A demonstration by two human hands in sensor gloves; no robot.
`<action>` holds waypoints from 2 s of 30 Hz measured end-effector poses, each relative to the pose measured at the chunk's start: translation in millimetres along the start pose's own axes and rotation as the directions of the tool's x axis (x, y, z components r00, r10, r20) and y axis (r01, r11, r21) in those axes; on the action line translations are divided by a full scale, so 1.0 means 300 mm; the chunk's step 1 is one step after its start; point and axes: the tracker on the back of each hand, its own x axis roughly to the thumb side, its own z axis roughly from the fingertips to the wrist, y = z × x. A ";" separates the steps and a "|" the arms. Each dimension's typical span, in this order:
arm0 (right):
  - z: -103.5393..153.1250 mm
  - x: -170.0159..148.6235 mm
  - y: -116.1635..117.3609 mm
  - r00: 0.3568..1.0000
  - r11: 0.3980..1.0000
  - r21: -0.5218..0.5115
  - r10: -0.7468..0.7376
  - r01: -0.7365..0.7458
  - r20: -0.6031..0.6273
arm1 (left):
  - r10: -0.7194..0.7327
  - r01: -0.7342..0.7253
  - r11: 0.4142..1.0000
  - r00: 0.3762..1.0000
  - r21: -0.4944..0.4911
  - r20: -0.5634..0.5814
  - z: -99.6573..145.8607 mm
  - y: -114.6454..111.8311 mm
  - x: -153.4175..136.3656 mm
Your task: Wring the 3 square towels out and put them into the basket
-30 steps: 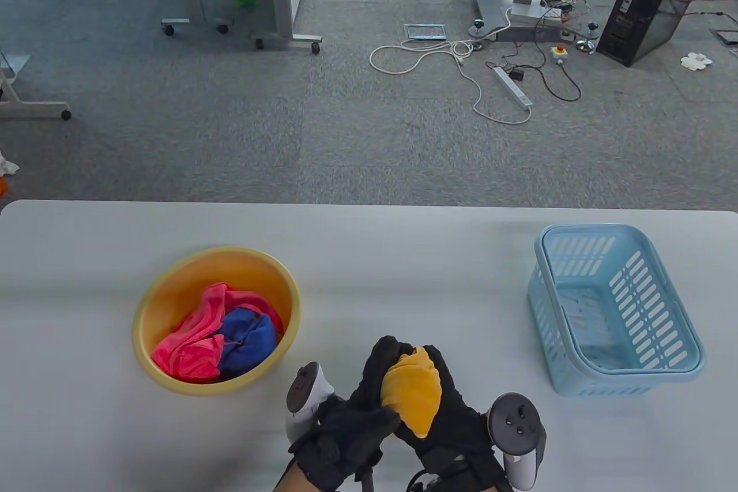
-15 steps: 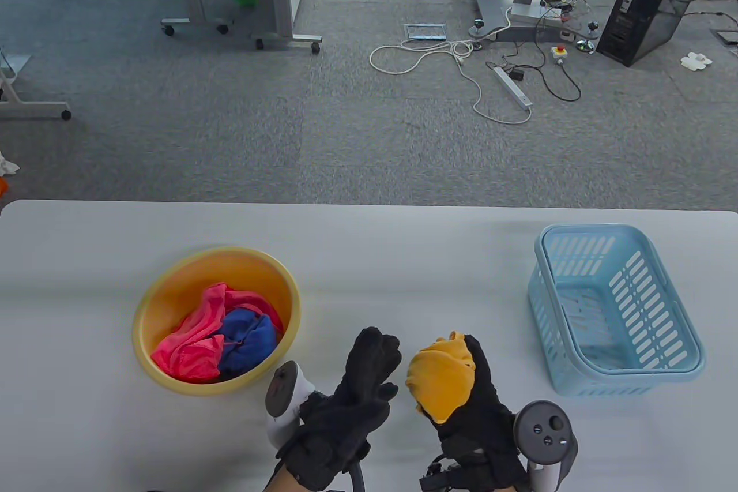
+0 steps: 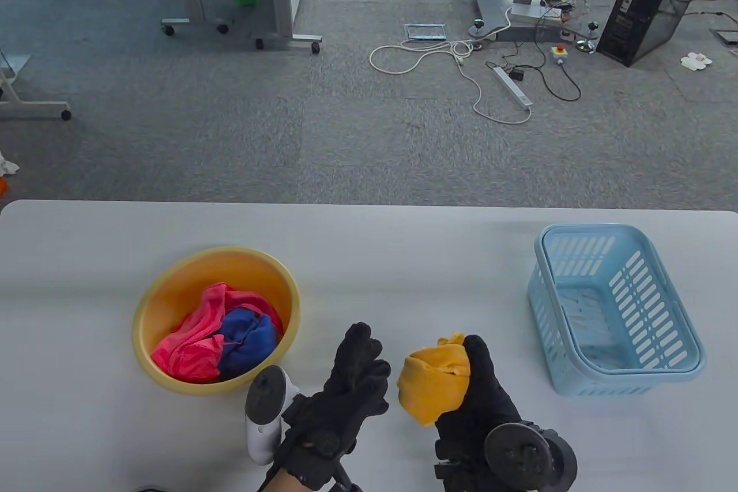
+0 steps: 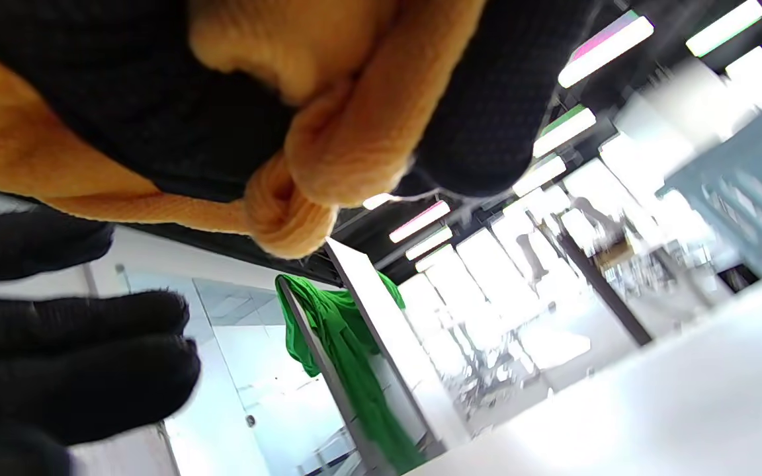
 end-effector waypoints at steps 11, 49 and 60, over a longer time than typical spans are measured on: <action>0.028 0.087 0.022 0.935 0.957 -0.068 0.291 -0.283 0.201 | 0.052 -0.060 0.998 0.976 -0.032 -0.211 0.003 -0.008 -0.044; 0.089 0.196 0.094 0.808 0.911 -0.065 0.392 -0.406 0.440 | -0.062 0.074 0.960 0.997 0.270 -0.054 0.008 0.036 -0.079; 0.058 0.146 0.105 0.937 0.976 0.152 0.097 -0.155 0.334 | -0.382 0.322 0.893 0.912 0.314 0.151 0.004 0.041 -0.014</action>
